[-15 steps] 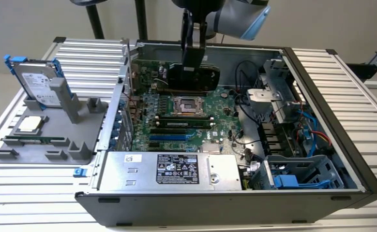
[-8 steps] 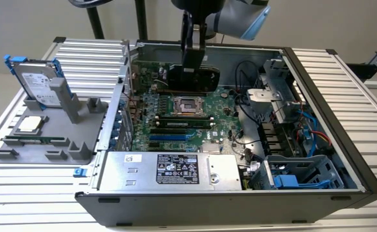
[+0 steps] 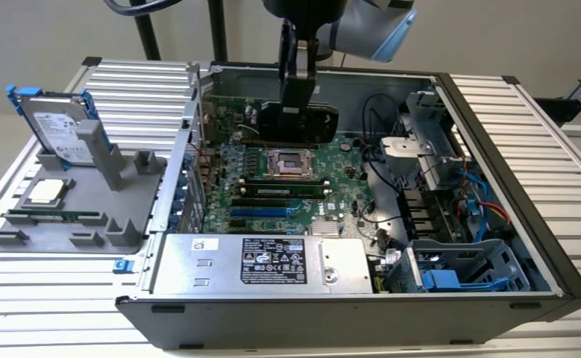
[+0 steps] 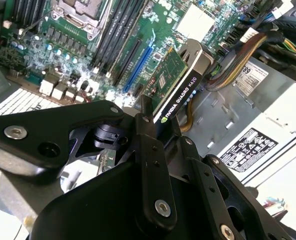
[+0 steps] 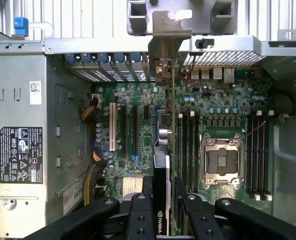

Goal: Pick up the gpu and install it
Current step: 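Insert the gpu into the slot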

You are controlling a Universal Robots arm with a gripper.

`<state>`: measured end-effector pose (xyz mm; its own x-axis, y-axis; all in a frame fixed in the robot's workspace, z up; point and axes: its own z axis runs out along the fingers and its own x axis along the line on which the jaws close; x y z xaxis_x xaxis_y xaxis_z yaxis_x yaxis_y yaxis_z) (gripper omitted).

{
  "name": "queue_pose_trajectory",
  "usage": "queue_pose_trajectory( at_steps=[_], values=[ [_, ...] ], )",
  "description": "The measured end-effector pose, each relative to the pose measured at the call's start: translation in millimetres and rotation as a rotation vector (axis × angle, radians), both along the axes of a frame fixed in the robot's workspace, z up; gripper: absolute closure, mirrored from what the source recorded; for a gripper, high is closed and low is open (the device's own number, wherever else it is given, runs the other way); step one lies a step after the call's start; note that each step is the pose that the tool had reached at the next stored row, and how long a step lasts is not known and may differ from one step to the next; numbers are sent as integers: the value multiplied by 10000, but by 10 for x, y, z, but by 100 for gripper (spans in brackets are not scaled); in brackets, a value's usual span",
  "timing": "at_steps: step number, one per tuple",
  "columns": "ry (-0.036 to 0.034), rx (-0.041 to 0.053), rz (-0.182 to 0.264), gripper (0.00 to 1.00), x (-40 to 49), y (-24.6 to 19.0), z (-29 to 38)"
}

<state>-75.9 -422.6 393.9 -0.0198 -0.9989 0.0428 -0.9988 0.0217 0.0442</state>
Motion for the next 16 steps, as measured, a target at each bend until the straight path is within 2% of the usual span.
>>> queue_pose_trajectory(
  at_steps=[16],
  values=[
    [0, -56, 0, 100, 0, 0, -47]
  ],
)
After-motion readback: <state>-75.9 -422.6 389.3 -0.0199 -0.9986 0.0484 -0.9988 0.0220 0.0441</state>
